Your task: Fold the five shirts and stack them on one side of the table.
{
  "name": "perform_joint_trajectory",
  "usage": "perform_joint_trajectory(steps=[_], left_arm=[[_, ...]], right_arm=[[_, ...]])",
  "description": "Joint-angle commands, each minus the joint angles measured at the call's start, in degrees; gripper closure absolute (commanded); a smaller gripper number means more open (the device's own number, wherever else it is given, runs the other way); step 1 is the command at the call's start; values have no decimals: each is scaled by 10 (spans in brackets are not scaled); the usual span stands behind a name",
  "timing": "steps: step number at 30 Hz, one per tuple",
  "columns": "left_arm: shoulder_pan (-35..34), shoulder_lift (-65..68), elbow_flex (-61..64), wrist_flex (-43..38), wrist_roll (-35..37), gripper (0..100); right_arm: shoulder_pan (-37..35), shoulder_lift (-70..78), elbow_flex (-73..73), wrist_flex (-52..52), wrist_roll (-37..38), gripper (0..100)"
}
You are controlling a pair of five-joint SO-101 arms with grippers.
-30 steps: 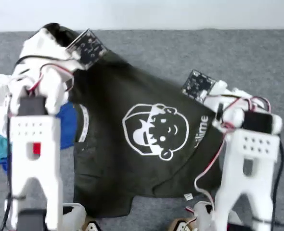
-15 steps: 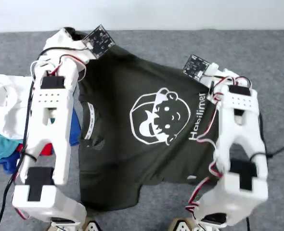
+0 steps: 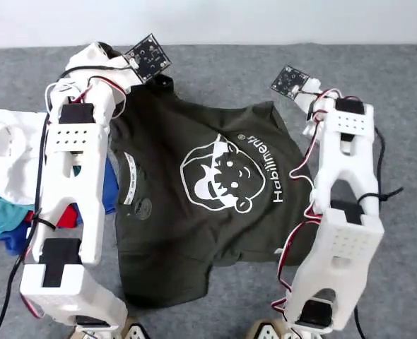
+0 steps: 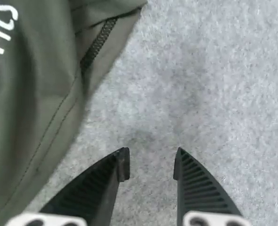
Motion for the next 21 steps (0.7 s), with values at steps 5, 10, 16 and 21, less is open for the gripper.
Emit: perform_joint_trajectory(steps=[5, 10, 16, 21], left_arm=[[16, -3, -36, 24, -6, 987], [20, -2, -34, 53, -6, 987], [21, -2, -33, 59, -6, 987], [21, -6, -33, 65, -5, 987]], right_arm=[[-38, 8, -60, 12, -8, 840], [-86, 23, -66, -34, -34, 826], [-117, 105, -110, -55, -84, 828], [-104, 165, -118, -55, -98, 913]])
